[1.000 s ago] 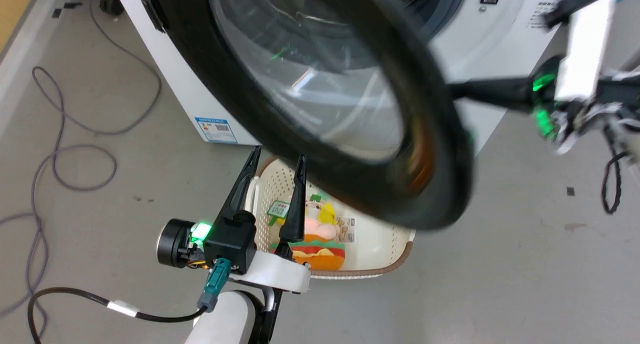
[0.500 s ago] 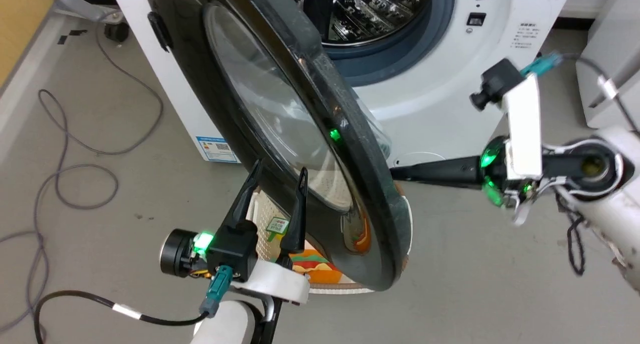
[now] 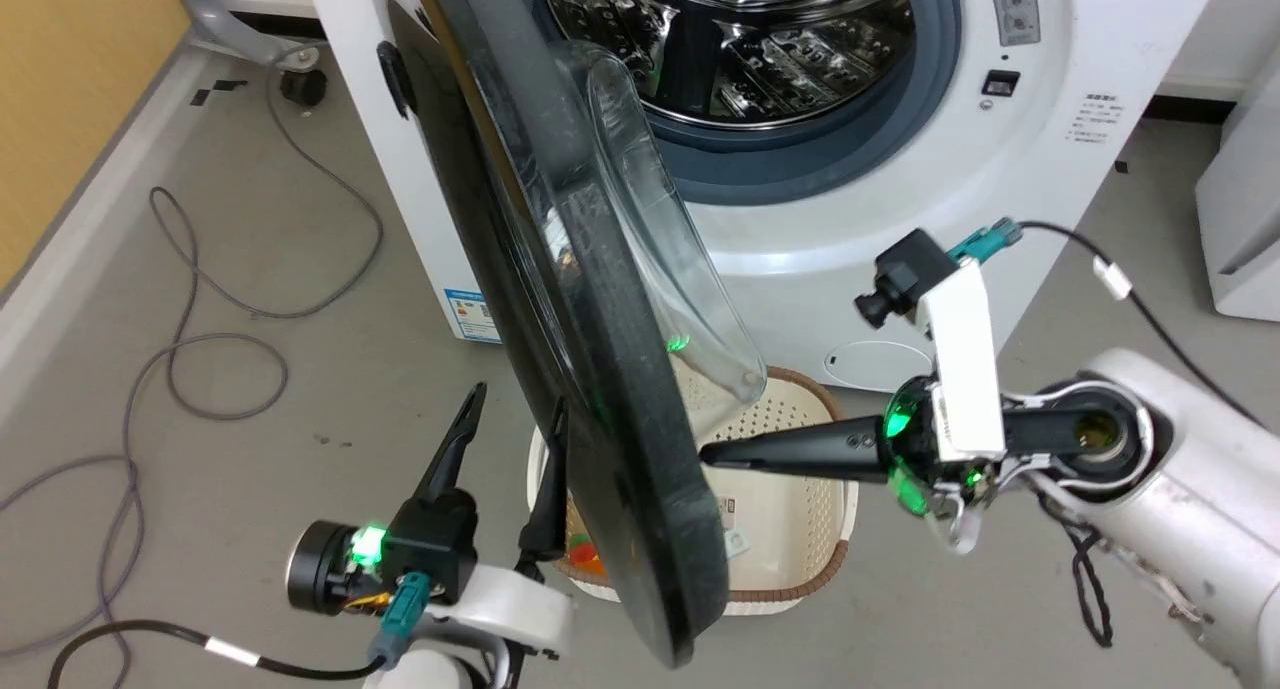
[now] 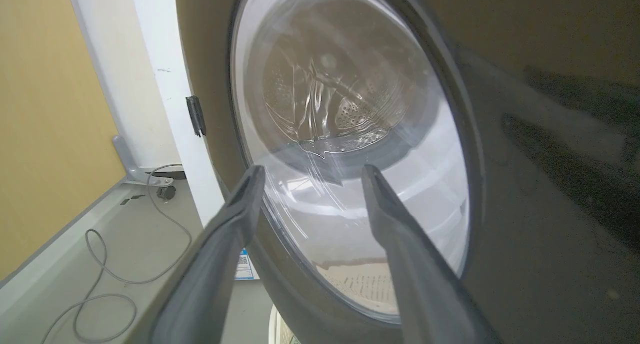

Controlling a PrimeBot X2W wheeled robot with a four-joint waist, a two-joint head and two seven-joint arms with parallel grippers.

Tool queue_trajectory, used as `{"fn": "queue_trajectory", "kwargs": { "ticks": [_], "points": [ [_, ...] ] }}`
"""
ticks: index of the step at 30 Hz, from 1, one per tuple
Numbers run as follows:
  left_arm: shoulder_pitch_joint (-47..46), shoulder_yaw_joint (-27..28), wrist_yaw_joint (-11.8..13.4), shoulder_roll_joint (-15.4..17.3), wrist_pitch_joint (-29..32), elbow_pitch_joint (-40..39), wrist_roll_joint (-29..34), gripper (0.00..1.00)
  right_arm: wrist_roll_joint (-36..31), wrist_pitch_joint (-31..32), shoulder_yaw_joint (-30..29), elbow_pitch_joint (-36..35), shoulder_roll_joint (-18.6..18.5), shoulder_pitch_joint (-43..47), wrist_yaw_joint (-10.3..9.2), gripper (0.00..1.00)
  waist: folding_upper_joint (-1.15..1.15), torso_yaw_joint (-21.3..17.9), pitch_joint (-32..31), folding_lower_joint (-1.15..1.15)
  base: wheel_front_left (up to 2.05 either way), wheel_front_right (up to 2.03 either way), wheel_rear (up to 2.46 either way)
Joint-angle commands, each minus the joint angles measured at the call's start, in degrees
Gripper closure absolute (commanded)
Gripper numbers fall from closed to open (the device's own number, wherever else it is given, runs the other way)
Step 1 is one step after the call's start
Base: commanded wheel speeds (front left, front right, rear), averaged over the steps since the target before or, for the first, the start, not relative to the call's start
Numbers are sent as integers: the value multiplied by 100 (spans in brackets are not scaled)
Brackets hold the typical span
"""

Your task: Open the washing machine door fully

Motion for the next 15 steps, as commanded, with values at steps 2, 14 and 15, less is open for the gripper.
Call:
{"fn": "queue_trajectory", "kwargs": {
  "ticks": [2,14,15],
  "points": [
    [140,120,-53,44,-32,4,33,0,81,-134,91,-89,84,194,7,100,0,46,-43,0,0,0,0],
    [378,384,-382,30,-32,145,-35,0,-787,-2959,-1118,-90,481,1678,7,0,0,-98,-246,0,0,0,0],
    [400,398,-403,27,-32,161,-41,0,-843,-3273,-1291,-73,529,1891,7,0,0,-120,-278,0,0,0,0]
  ]
}}
